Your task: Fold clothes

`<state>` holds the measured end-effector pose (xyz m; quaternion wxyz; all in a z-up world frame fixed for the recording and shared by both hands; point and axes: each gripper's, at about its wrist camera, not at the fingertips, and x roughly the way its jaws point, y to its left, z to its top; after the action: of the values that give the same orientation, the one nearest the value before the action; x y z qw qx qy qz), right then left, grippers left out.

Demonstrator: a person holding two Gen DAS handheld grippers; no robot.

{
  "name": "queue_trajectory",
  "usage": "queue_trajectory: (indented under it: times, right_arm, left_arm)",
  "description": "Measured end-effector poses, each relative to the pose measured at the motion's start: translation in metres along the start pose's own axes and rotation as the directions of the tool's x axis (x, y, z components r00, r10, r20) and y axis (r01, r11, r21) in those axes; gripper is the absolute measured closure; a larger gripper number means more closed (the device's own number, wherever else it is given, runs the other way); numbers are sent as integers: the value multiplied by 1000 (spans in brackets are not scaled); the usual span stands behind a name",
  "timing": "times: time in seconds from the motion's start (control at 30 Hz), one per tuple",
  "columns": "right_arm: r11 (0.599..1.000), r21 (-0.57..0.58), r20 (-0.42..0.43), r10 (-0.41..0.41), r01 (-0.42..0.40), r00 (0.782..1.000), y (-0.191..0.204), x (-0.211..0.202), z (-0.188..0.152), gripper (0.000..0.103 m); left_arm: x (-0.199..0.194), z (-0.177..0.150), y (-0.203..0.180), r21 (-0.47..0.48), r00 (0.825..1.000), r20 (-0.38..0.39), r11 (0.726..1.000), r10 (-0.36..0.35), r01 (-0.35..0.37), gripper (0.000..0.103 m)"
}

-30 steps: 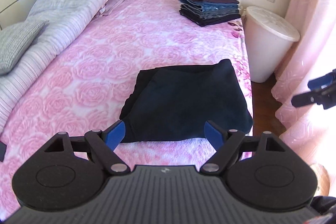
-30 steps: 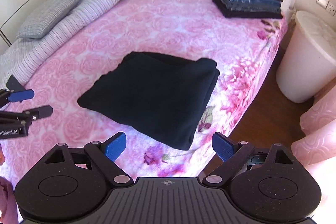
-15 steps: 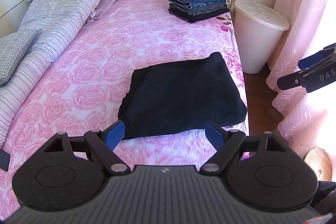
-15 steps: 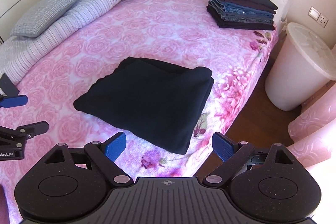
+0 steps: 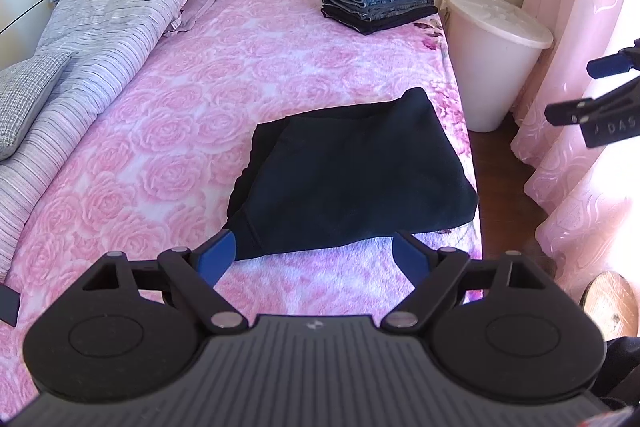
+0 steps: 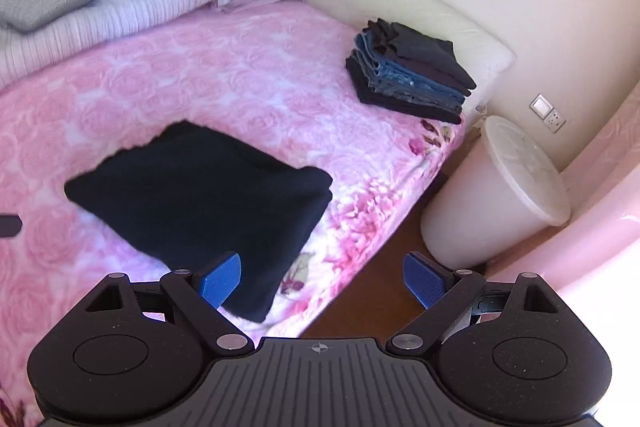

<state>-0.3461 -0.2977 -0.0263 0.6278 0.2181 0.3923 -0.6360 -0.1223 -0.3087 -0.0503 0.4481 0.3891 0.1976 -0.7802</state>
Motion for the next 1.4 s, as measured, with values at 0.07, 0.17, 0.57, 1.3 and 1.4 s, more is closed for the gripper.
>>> queue_trajectory:
  times: [0.07,0.17,0.57,1.3,1.4]
  right_arm:
    - [1000,20,11,18,-18,1000,-4,1,0,11]
    - [998,50,29,45,-46,999,-10,2,-1,11]
    - [995,11,-1,99,-99,995,-10,19,6,11]
    - [603,-796,120,65,57,991,107,156,-122,12]
    - [558,-825,151,60,92,987,120,193,-136,12]
  left_arm:
    - [3,1,-3,16,1000,-4,1000,4,-4,20]
    - [8,4,-6,27,1000,-19,1000,8,-7,20]
    - [28,13,-11,65,999,-45,998,4,-1,20]
    - [189,-95,-38,874,990,129,465,56,-141,31]
    - [224,-100,-38,899,987,153,409,49,-159,31]
